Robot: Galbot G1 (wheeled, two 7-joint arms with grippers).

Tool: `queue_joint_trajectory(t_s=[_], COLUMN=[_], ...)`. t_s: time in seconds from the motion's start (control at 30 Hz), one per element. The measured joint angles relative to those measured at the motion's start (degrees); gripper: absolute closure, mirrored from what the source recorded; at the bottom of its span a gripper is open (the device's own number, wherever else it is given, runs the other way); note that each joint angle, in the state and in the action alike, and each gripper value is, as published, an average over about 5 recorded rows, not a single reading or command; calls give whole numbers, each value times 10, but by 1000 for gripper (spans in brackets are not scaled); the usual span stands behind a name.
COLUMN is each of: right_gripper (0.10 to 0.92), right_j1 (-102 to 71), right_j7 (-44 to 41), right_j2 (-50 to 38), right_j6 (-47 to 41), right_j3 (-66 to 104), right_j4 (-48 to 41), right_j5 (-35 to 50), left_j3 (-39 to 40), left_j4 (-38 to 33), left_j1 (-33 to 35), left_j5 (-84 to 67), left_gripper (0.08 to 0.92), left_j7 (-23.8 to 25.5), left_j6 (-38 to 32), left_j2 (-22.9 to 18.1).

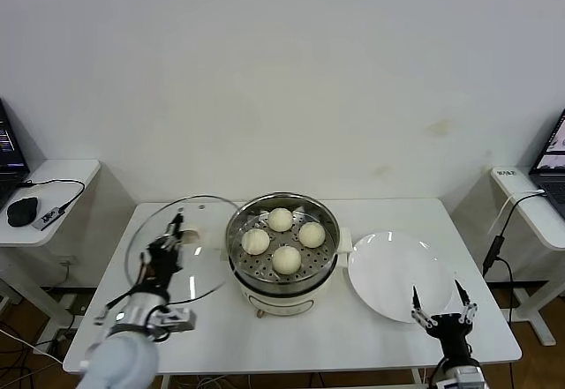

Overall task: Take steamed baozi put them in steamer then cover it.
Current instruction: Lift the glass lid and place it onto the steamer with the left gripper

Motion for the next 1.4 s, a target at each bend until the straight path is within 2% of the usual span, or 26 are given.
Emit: queue_joint_trajectory(t_s=[0.27,0.6,1.07,1.4], right_gripper=[203,203,203,203], right_j1=[12,18,16,12], right_j7=[10,14,15,15], right_j2=[10,15,7,0], right_j6=[4,7,8,12], right_j3=[-4,-6,-9,-9], right_j4=[-14,-30,-40,-44], right_j5=[-34,-63,-67,-63], left_j3=[111,203,256,253], left_j4=[24,68,142,182], left_j1=[-100,-189,-231,-233], left_j5=[87,169,234,255], left_gripper=[867,867,867,867], left_j7=[75,150,166,159], left_j6=[52,90,91,81], left_j2=[-46,-117,-197,-220])
